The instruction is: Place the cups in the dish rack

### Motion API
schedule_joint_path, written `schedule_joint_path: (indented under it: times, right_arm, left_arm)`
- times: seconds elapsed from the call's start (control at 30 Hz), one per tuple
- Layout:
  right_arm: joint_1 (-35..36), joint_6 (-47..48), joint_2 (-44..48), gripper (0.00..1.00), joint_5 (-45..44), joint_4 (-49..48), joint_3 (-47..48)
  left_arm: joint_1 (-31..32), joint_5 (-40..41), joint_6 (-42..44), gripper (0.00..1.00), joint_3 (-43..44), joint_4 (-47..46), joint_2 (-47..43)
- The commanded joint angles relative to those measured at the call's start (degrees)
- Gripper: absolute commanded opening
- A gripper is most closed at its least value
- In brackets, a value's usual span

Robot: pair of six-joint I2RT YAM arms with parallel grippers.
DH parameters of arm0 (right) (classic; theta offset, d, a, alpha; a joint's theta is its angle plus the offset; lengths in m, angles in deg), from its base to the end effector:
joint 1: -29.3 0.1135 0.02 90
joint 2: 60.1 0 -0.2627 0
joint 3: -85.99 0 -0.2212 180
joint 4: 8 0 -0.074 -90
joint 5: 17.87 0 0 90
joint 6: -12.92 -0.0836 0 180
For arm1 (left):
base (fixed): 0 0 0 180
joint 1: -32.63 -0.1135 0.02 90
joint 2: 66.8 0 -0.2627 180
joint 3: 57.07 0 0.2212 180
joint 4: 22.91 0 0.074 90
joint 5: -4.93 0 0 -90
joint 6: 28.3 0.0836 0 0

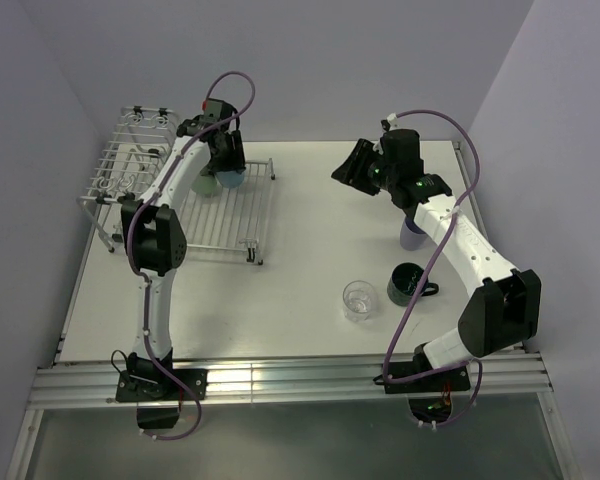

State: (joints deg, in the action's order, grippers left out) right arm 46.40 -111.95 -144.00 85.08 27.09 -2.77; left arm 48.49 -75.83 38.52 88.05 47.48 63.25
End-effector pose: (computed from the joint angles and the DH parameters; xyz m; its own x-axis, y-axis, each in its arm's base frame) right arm 0.3281 0.1205 0.3306 -0.6373 0.3869 -0.6664 -0.1362 0.7947 0.5916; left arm 0.4766 -0.1215 0.2434 -0.7988 -0.1770 -0.5750 -0.1442 0.9842 -0.1026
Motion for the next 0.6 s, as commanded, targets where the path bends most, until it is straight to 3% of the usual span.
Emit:
schedule_joint_path:
  times: [0.0,0.17,0.27,0.3,0.4,0.43,0.57]
  right_arm:
    - [0.4,0.9,1.0,0.54,-0.6,-0.7,0.5]
    - [0.4,0.9,0.7,0.54,-0.6,-0.9,0.3]
    - [0.5,0.9,0.4,0.54,-0.4,-1.0,0.0]
    - [0.5,0.9,0.3,0.54,-0.5,-1.0,-0.1]
    - [0.6,0.9,0.3,0.54,-0.5,-1.2,-0.4]
    - [0.6,0.9,0.3,0.54,-0.5,-1.2,-0.4]
    - [0.6,0.9,0.3,0.54,-0.5,-1.2,-0.4]
  left_arm:
    - [-0.1,1.6,0.7,0.05,3.2,-0.2,1.0]
    - [-0.1,2.1,0.3,0.12,2.4,-0.8,1.5]
    - [-0.1,2.5,0.2,0.25,1.8,-1.1,1.5]
    - [-0.1,2.5,0.2,0.38,1.7,-1.3,1.6]
    - [-0.1,2.8,0.1,0.53,1.2,-1.7,1.5]
    - [-0.1,3.0,0.1,0.63,1.1,-1.7,1.6]
    - [-0.1,2.8,0.2,0.73,0.9,-2.1,1.4]
